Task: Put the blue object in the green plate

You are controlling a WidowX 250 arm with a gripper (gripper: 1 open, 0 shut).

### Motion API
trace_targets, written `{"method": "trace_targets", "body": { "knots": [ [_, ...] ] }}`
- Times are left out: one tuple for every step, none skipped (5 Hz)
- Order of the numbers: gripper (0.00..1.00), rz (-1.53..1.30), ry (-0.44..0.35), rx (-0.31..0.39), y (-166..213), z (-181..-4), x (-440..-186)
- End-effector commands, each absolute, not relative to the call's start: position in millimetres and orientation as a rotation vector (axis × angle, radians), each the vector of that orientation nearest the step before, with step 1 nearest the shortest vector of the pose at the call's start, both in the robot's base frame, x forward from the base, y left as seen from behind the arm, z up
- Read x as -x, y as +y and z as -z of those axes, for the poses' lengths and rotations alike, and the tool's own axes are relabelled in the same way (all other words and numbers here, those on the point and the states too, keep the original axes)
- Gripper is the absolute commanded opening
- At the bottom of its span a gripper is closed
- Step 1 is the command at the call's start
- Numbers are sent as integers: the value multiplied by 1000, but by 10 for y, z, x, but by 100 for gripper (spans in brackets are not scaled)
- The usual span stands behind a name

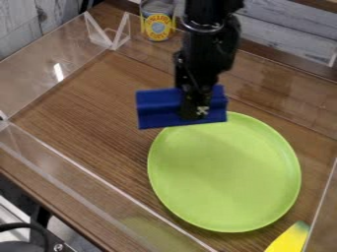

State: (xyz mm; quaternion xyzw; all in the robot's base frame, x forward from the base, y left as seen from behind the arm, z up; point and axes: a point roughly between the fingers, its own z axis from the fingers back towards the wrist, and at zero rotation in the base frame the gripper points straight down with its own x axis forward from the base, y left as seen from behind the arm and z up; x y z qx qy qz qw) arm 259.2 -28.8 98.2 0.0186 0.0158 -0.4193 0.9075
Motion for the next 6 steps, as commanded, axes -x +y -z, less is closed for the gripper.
{"method": "trace_targets", "body": {
  "knots": [
    [0, 857, -45, -62, -416, -1144, -2540],
    [0, 852, -57, -59, -446, -1160, -2520],
    [0, 844, -71, -43, -486, -1173, -2488],
    [0, 835, -84, -41, -508, -1174, -2448],
    [0, 821, -109, -37, -556, -1158, -2396],
    [100, 814, -125, -32, -571, -1125, -2375]
  ]
}}
